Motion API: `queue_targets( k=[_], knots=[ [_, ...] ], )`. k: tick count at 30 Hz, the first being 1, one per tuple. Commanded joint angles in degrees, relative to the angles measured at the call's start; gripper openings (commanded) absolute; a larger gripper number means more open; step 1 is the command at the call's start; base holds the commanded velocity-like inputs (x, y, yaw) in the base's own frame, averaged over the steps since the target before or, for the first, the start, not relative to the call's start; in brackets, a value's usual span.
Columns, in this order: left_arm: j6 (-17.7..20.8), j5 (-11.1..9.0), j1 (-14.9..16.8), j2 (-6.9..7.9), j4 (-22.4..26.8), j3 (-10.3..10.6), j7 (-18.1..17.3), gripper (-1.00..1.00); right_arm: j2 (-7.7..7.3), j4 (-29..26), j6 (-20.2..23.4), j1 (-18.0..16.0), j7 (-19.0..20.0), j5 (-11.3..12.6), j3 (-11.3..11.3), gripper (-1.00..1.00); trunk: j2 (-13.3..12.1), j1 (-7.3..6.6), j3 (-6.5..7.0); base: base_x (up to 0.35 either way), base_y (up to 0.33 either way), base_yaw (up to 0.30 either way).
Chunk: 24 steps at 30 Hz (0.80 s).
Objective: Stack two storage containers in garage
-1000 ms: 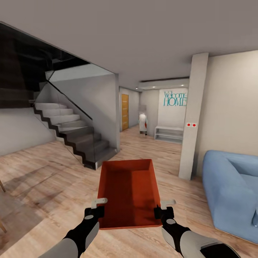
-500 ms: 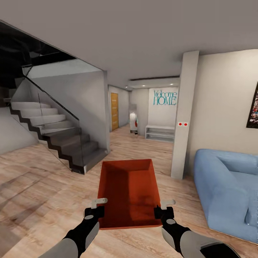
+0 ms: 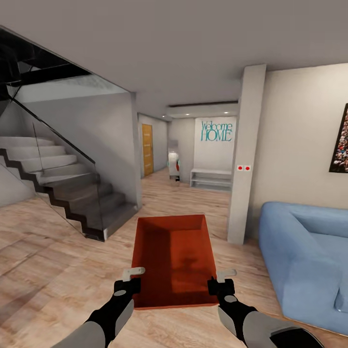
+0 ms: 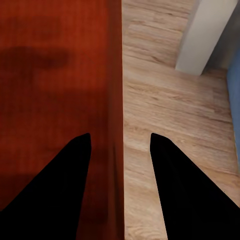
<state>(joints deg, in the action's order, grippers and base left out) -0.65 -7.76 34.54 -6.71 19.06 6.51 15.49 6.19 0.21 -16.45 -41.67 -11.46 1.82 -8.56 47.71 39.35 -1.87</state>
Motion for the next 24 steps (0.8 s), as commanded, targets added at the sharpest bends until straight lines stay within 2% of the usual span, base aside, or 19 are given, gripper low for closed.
queue_targets(
  k=[1,24],
  knots=[
    [-0.1,-0.6,0.0,3.63,-0.1,-0.2,0.7,-1.00,0.05,-2.4,-5.1,-0.1,0.1,-1.6,4.3,-1.00,0.1,0.05,-0.10,0.322,0.003,-0.001],
    [-0.1,-0.6,0.0,3.63,-0.1,-0.2,0.7,-1.00,0.05,-2.4,-5.1,-0.1,0.1,-1.6,4.3,-1.00,0.1,0.05,-0.10,0.322,0.000,0.000]
  ],
)
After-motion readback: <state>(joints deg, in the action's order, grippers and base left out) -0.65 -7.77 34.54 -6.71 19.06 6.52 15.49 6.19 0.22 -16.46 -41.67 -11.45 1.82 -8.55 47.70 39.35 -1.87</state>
